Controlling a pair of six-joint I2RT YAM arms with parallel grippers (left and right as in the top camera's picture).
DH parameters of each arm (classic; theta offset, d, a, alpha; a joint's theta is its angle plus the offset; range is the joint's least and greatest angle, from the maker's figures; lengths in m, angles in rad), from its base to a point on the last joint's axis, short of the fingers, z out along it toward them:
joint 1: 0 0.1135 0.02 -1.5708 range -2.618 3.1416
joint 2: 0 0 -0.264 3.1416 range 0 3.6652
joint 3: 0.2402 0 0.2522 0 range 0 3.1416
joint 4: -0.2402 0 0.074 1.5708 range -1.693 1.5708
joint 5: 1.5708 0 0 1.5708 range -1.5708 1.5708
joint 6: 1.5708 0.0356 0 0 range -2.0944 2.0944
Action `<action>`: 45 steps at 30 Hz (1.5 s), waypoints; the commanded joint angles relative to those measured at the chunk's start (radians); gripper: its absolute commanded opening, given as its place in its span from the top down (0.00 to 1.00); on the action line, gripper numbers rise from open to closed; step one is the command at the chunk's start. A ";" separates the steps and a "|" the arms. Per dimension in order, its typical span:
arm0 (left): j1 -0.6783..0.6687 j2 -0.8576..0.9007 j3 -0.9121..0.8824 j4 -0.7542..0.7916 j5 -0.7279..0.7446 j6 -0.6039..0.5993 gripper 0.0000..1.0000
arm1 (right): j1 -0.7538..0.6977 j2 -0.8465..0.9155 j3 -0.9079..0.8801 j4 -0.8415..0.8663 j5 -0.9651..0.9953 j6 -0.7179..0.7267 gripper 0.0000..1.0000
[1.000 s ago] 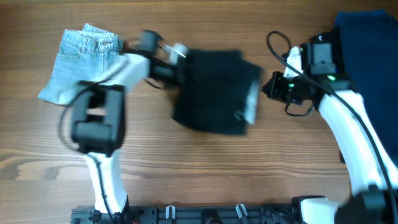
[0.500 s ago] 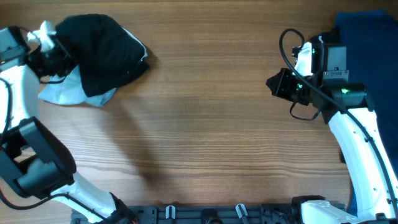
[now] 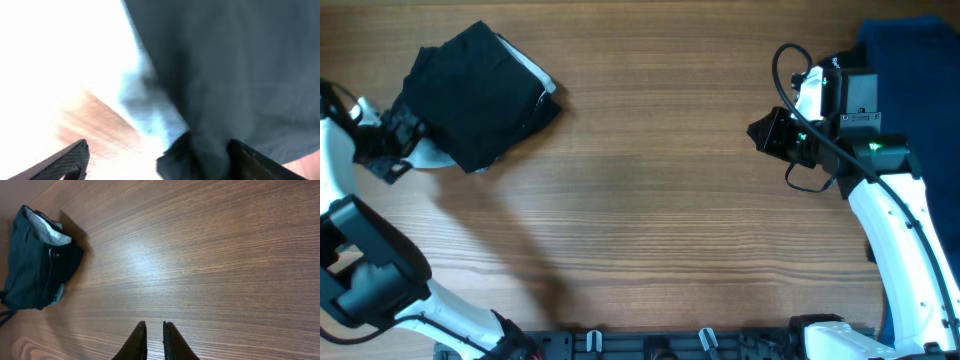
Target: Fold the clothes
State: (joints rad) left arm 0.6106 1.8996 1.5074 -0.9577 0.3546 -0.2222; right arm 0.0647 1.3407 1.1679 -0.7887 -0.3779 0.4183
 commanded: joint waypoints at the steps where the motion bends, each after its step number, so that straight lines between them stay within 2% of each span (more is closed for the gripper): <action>1: 0.033 -0.179 -0.002 -0.001 -0.013 0.023 0.08 | 0.000 0.000 0.012 0.003 -0.023 0.003 0.88; 2: 0.032 -0.220 -0.002 0.005 0.016 0.056 0.11 | 0.000 0.000 0.012 0.005 -0.023 0.001 0.87; 3: 0.020 -0.263 -0.002 0.012 0.061 0.100 0.18 | 0.000 0.000 0.012 0.011 -0.022 0.000 0.88; 4: -0.003 -0.300 -0.002 0.019 0.110 0.157 0.40 | 0.000 0.000 0.012 0.015 -0.018 0.000 0.87; 5: -0.023 -0.314 -0.002 0.022 0.126 0.188 0.67 | 0.000 0.000 0.012 0.021 -0.012 0.000 0.87; 6: -0.055 -0.323 -0.002 0.023 0.127 0.221 0.85 | 0.000 0.000 0.012 0.026 -0.005 0.001 0.87; 7: -0.090 -0.324 -0.002 0.023 0.123 0.259 0.94 | 0.000 0.000 0.012 0.029 -0.003 0.002 0.87; 9: -0.172 -0.298 -0.002 0.014 0.082 0.341 0.96 | 0.000 0.000 0.012 0.030 -0.003 0.004 0.87; 13: -0.304 -0.161 -0.004 0.043 -0.135 0.347 0.96 | 0.000 0.000 0.012 0.018 -0.008 0.031 0.87; 15: -0.328 -0.057 -0.004 0.084 -0.231 0.308 0.96 | 0.000 0.000 0.012 0.017 -0.028 0.035 0.87; 17: -0.320 0.043 -0.004 0.130 -0.322 0.197 0.96 | 0.000 0.000 0.012 0.013 -0.027 0.057 0.87; 23: -0.239 0.249 -0.004 0.165 -0.335 0.079 0.96 | 0.000 0.000 0.012 -0.002 -0.050 0.057 0.87; 28: -0.189 0.251 0.011 0.154 -0.208 0.080 0.91 | 0.000 0.000 0.012 -0.004 -0.050 0.056 0.87; 30: -0.185 0.212 0.047 0.116 -0.153 0.087 0.84 | 0.000 0.000 0.012 -0.002 -0.050 0.055 0.87; 33: -0.197 0.084 0.157 -0.029 -0.055 0.167 0.73 | 0.000 -0.005 0.013 0.040 -0.078 -0.026 0.87; 35: -0.220 -0.011 0.221 -0.111 -0.041 0.193 0.68 | 0.000 -0.024 0.019 0.071 -0.117 -0.082 0.85; 38: -0.273 -0.177 0.276 -0.198 -0.042 0.219 0.55 | 0.000 -0.084 0.053 0.100 -0.174 -0.186 0.79; 39: -0.294 -0.252 0.277 -0.214 -0.041 0.219 0.39 | 0.000 -0.115 0.068 0.101 -0.185 -0.218 0.77; 40: -0.311 -0.311 0.277 -0.229 -0.041 0.218 0.01 | 0.000 -0.142 0.079 0.100 -0.187 -0.239 0.71; 44: -0.380 -0.556 0.277 -0.358 -0.054 0.214 0.00 | 0.000 -0.301 0.092 0.097 -0.206 -0.307 0.38; 45: -0.389 -0.626 0.277 -0.416 -0.076 0.214 0.00 | 0.000 -0.361 0.092 0.086 -0.208 -0.306 0.05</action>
State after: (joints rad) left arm 0.2420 1.3769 1.7958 -1.2934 0.3019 -0.0265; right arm 0.0647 1.0908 1.2400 -0.6907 -0.5468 0.1730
